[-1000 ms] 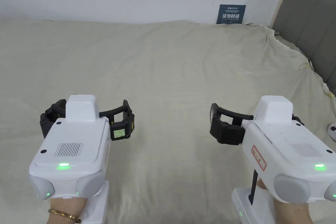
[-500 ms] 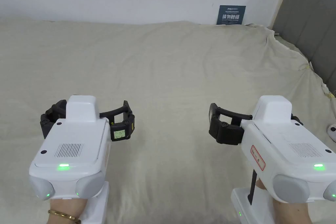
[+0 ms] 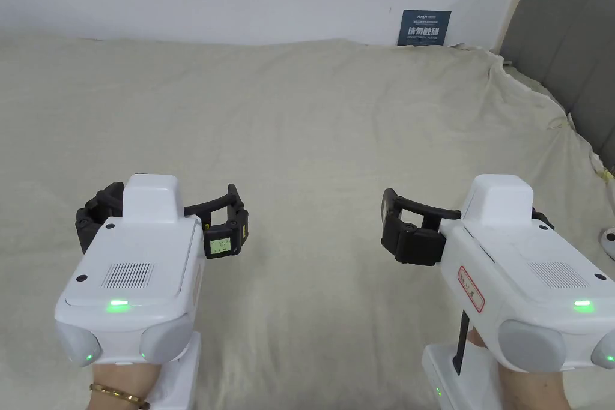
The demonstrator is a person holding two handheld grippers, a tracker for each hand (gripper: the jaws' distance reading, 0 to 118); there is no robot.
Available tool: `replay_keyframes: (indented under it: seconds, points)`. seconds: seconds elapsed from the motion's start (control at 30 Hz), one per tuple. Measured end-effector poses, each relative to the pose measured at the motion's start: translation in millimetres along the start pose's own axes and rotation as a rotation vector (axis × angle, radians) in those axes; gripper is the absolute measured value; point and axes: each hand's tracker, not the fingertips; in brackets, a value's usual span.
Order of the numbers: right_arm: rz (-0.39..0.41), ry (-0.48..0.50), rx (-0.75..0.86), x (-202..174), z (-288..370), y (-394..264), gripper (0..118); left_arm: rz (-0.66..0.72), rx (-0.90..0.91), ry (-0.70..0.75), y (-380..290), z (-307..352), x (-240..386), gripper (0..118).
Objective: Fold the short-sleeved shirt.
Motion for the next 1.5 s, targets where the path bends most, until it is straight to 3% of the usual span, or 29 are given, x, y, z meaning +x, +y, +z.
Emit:
replay_keyframes:
  seconds: [0.27, 0.37, 0.47, 0.53, 0.67, 0.83, 1.03, 1.1, 1.27, 1.37, 1.43, 1.5]
  points:
    - [-0.004, -0.029, -0.034, -1, -2, 5, 118, 0.004, -0.002, -0.002, 0, 0, 1, 118]
    - [-0.059, -0.119, -0.252, 0, -13, 18, 118, 0.002, -0.006, -0.003, 0, 0, 1, 118]
    - [-0.184, -0.062, -0.409, 7, -19, 26, 118, 0.003, -0.013, -0.005, -2, 1, 2, 118]
    - [-0.220, -0.115, -0.517, 6, -21, 30, 117, 0.004, -0.019, -0.006, -4, 1, 3, 118]
    - [-0.134, -0.061, -0.616, -4, -19, 29, 117, -0.002, -0.038, -0.020, -8, 0, 5, 118]
    - [-0.070, -0.079, -0.582, -15, -14, 26, 117, -0.009, -0.045, -0.027, -10, 0, 7, 118]
    - [-0.161, -0.097, -0.514, -11, -9, 28, 117, -0.002, -0.040, -0.021, -9, 0, 4, 118]
    - [-0.152, -0.095, -0.507, -13, -4, 26, 117, 0.010, -0.044, -0.018, -10, -1, 2, 118]
    - [0.050, -0.068, -0.487, -27, 4, -17, 117, 0.028, -0.071, -0.014, -19, -4, -1, 118]
    - [0.061, 0.021, -0.527, -25, -3, -60, 117, 0.035, -0.110, -0.014, -28, -10, -2, 118]
    - [0.019, 0.083, -0.608, -20, -15, -84, 117, 0.040, -0.145, -0.004, -36, -16, -2, 118]
    - [-0.023, 0.017, -0.653, -16, -27, -96, 117, 0.054, -0.209, 0.000, -45, -24, -5, 118]
